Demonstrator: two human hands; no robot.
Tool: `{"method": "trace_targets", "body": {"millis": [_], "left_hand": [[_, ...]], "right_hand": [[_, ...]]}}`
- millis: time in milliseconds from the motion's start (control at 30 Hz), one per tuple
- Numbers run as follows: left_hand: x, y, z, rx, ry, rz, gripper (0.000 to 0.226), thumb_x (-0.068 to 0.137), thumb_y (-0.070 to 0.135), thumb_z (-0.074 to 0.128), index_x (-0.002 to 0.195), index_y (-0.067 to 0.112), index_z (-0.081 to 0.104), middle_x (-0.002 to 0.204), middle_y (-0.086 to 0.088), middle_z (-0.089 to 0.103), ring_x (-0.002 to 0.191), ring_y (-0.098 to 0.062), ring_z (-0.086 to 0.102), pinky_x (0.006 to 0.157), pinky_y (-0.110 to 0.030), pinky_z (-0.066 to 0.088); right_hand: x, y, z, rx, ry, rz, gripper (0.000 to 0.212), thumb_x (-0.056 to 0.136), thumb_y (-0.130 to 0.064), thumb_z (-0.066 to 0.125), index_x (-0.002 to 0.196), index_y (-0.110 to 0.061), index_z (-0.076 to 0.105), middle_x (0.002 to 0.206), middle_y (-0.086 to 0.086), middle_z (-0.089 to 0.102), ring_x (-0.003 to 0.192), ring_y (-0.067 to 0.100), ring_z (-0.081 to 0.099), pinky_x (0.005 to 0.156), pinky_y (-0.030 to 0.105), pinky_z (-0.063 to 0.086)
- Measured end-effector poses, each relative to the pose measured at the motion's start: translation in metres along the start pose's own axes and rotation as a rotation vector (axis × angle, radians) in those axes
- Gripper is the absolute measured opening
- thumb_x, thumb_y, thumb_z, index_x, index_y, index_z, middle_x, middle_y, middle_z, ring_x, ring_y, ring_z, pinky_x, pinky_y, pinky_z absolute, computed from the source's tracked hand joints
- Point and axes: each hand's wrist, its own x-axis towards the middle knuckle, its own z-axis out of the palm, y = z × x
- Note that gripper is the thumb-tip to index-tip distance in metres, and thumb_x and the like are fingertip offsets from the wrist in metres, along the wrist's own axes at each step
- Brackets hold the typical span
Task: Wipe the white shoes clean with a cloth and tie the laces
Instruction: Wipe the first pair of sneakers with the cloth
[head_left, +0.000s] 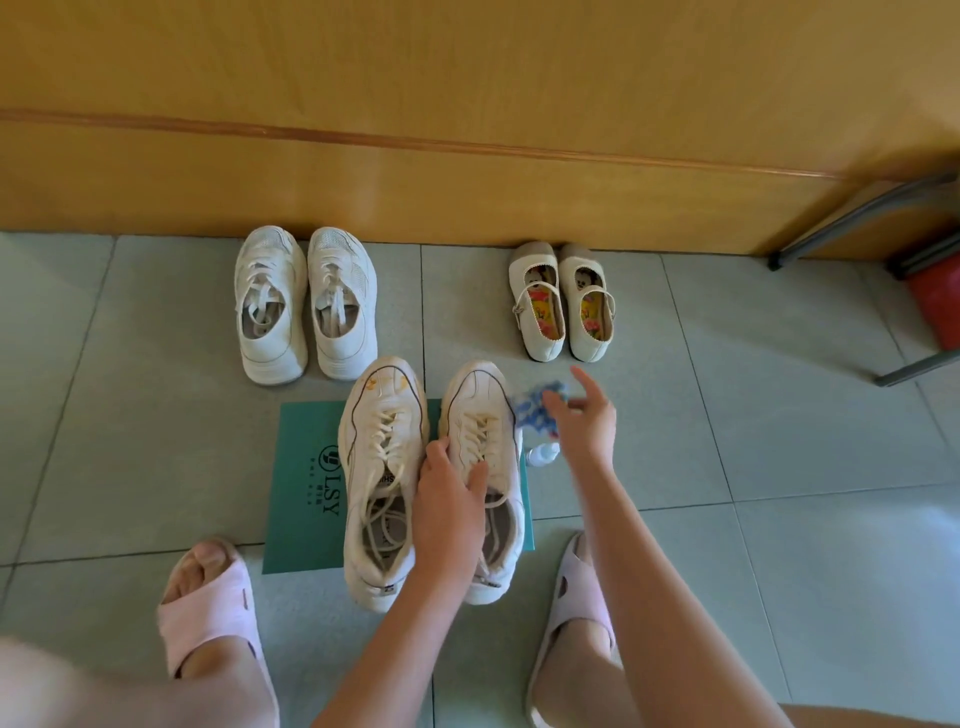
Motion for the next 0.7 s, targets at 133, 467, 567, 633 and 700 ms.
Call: {"method": "trace_targets", "body": {"millis": [133, 467, 567, 633, 700], "left_hand": [[0.000, 0.000, 0.001, 0.038, 0.004, -0.003, 0.048, 0.094, 0.035, 0.050, 0.134, 0.010, 0.037, 0.124, -0.011, 0.057, 0.110, -0.023, 0.058, 0.090, -0.036, 0.050], [0.001, 0.001, 0.001, -0.009, 0.007, -0.013, 0.047, 0.092, 0.031, 0.056, 0.130, 0.010, 0.039, 0.126, -0.009, 0.056, 0.112, -0.023, 0.057, 0.087, -0.033, 0.048], [0.001, 0.002, 0.001, 0.011, 0.005, -0.031, 0.048, 0.092, 0.031, 0.056, 0.130, 0.009, 0.040, 0.125, -0.011, 0.056, 0.111, -0.025, 0.057, 0.085, -0.035, 0.049], [0.001, 0.003, 0.001, 0.006, 0.006, -0.037, 0.047, 0.091, 0.030, 0.057, 0.130, 0.009, 0.040, 0.125, -0.011, 0.056, 0.112, -0.026, 0.056, 0.086, -0.035, 0.048], [0.000, 0.004, 0.000, 0.016, 0.006, -0.035, 0.047, 0.092, 0.029, 0.057, 0.130, 0.008, 0.040, 0.126, -0.012, 0.055, 0.114, -0.027, 0.054, 0.087, -0.035, 0.046]], "right_hand": [[0.014, -0.033, 0.019, -0.137, -0.076, -0.135, 0.025, 0.090, -0.016, 0.059, 0.113, -0.015, 0.067, 0.088, 0.001, 0.067, 0.063, 0.007, 0.056, 0.055, 0.017, 0.047], [-0.008, -0.006, 0.034, -0.223, -0.110, -0.133, 0.025, 0.084, -0.025, 0.068, 0.090, -0.001, 0.069, 0.086, 0.014, 0.062, 0.065, 0.014, 0.048, 0.049, 0.014, 0.031], [-0.025, 0.005, 0.028, -0.211, -0.074, -0.147, 0.023, 0.085, -0.022, 0.067, 0.091, 0.000, 0.067, 0.091, 0.006, 0.055, 0.070, 0.013, 0.047, 0.050, 0.010, 0.031], [-0.036, 0.013, 0.023, -0.158, -0.058, -0.131, 0.016, 0.086, -0.021, 0.066, 0.078, -0.007, 0.065, 0.087, 0.006, 0.053, 0.064, 0.009, 0.045, 0.051, 0.008, 0.033], [-0.042, 0.020, 0.019, -0.138, -0.061, -0.107, 0.032, 0.087, -0.022, 0.065, 0.059, -0.017, 0.051, 0.075, 0.006, 0.053, 0.056, 0.007, 0.042, 0.048, 0.009, 0.034]]}}
